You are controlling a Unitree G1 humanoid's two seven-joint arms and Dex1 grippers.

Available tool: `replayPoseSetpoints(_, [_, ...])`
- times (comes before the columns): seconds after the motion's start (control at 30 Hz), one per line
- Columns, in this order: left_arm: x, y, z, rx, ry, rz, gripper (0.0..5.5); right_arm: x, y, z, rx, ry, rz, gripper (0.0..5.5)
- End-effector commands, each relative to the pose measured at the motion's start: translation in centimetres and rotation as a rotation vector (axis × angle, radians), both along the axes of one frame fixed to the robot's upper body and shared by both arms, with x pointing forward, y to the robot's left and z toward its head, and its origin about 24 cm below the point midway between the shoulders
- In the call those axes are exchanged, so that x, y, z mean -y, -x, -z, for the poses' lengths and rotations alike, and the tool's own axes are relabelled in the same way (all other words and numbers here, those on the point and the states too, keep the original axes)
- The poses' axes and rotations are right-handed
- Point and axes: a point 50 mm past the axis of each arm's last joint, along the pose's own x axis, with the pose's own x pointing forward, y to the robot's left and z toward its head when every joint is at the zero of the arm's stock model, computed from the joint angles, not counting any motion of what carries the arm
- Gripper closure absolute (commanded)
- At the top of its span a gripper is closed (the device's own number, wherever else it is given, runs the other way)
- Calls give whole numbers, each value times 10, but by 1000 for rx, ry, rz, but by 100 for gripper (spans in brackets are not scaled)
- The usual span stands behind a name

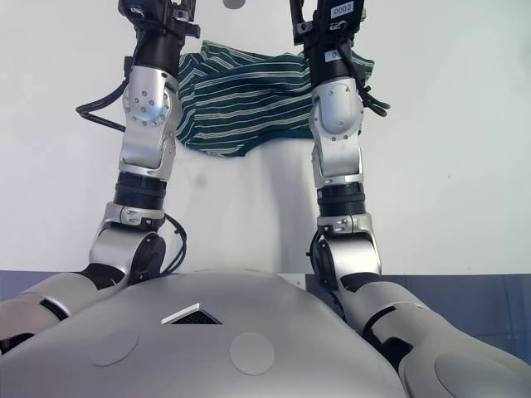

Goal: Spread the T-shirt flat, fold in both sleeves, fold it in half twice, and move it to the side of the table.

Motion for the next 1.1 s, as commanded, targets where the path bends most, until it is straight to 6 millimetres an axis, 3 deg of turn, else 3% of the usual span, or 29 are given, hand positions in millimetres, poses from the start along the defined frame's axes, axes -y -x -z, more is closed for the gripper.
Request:
replayPoseSetpoints(0.03, [-2, 7, 0, 0, -88, 77, 297, 8, 7, 2, -14, 24, 24, 271])
replayPoseSetpoints(0.17, [3, 46, 16, -90, -338, 504, 297, 39, 28, 9, -79, 243, -108, 271])
replayPoseSetpoints(0.27, [-6, 87, 30, -215, -504, 761, 297, 57, 43, 9, -137, 369, -215, 271])
replayPoseSetpoints(0.37, [-15, 104, 54, -305, -616, 821, 297, 72, 51, 15, -189, 423, -227, 271])
replayPoseSetpoints(0.53, [-4, 129, 98, -346, -857, 858, 297, 78, 52, 15, -217, 450, -250, 271])
replayPoseSetpoints(0.67, [-6, 127, 113, -262, -1088, 784, 297, 81, 51, 11, -222, 462, -260, 271])
replayPoseSetpoints(0.83, [-33, 115, 108, -211, -1303, 696, 297, 79, 52, 12, -216, 444, -246, 271])
replayPoseSetpoints(0.97, [-41, 109, 102, -197, -1379, 708, 297, 75, 52, 14, -208, 421, -224, 271])
replayPoseSetpoints(1.1, [-32, 111, 98, -153, -1341, 729, 297, 73, 50, 13, -196, 420, -222, 271])
